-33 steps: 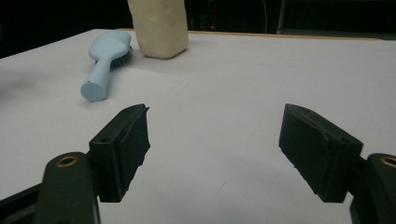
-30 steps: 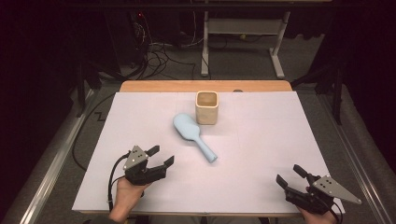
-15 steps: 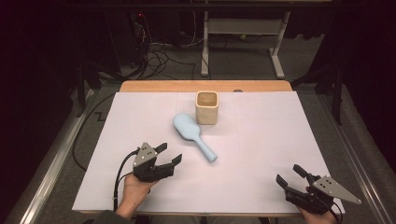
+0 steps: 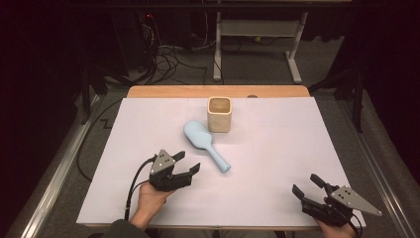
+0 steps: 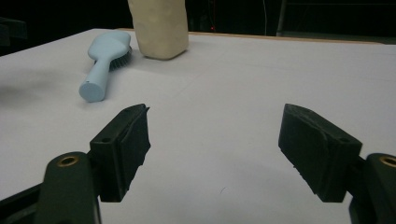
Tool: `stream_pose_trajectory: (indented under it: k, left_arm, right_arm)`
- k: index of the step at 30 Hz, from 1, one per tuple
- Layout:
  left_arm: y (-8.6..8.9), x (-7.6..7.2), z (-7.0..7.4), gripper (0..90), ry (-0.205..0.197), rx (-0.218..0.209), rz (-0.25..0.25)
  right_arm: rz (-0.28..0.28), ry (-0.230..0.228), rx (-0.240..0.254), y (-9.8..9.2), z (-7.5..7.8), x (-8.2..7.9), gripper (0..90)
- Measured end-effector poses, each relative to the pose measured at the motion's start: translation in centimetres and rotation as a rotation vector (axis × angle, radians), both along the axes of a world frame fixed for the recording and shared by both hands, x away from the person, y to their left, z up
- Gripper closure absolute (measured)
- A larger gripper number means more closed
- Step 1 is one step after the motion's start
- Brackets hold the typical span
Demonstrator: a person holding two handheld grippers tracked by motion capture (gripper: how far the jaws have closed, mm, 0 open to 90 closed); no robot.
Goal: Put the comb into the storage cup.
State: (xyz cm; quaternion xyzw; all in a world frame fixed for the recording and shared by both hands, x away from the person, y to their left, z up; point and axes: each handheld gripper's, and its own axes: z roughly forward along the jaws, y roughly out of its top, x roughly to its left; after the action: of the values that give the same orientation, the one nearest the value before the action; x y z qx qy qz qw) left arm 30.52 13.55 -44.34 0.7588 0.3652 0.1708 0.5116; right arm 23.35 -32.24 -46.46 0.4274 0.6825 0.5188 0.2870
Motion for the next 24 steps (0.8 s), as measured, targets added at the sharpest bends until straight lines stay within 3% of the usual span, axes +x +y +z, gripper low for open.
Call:
stream_pose_trajectory:
  k: [24]
  left_arm:
    - [-2.9, 1.1, 0.3, 31.9, 0.014, 0.009, -0.048]
  right_arm:
    - [0.004, 0.004, -0.007, 0.1, -0.1, 0.1, 24.9]
